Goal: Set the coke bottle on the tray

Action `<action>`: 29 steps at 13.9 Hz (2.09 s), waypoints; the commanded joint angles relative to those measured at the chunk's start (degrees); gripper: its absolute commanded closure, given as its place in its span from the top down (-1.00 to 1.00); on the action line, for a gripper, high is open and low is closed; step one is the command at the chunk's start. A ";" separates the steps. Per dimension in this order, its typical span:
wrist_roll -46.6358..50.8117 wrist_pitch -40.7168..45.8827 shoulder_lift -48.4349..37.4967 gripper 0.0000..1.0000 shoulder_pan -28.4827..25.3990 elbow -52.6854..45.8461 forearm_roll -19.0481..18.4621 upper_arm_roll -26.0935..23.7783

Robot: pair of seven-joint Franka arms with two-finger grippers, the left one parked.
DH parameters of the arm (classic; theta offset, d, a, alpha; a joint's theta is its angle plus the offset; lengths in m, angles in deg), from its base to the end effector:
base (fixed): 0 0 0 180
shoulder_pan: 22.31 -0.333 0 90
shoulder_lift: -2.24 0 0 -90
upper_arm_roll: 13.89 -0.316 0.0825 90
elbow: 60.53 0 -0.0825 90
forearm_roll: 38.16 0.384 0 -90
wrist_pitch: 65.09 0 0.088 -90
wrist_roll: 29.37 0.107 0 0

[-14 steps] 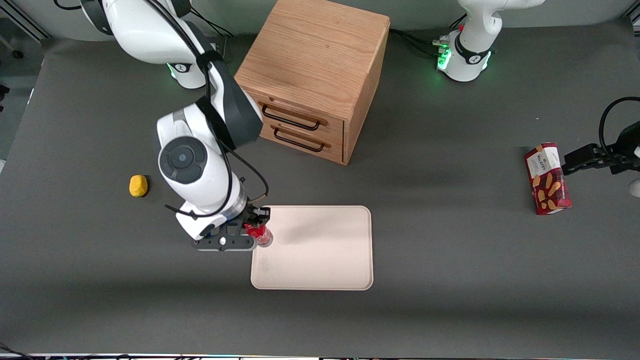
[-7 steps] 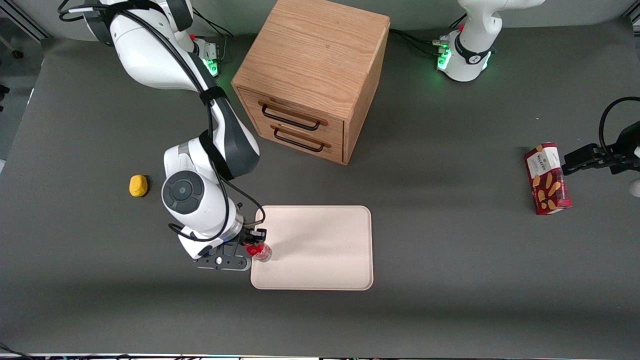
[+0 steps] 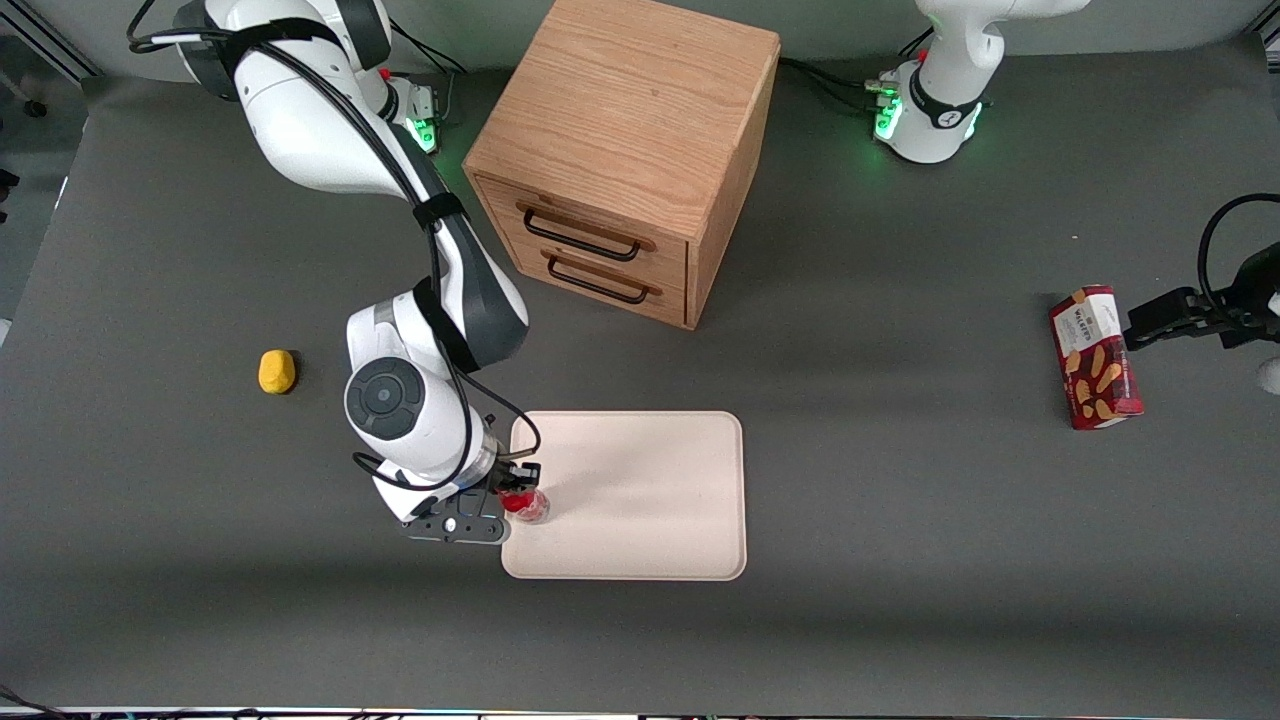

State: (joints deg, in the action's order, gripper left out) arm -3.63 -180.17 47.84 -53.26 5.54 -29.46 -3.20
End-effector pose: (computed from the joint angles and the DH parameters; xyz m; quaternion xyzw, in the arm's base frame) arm 0.6985 0.3128 0.3346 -0.9982 0.0476 -0.0313 0.0181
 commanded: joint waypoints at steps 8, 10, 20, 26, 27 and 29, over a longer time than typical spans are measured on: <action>1.24 -1.19 0.37 1.00 -0.34 -0.15 1.59 0.21; 1.24 -1.19 0.28 1.00 -0.34 -0.24 1.59 0.21; 4.23 18.03 -11.92 1.00 -2.18 -0.86 0.62 0.38; 4.49 31.57 -22.03 1.00 -3.33 -0.60 -3.24 0.38; 4.23 34.03 -24.04 1.00 -3.24 -0.25 -3.68 0.30; 3.44 37.81 -27.65 1.00 -2.72 1.07 -3.86 0.30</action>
State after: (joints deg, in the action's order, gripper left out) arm -0.45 -145.07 25.07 -55.68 3.26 -32.11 -3.14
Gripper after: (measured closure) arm 0.000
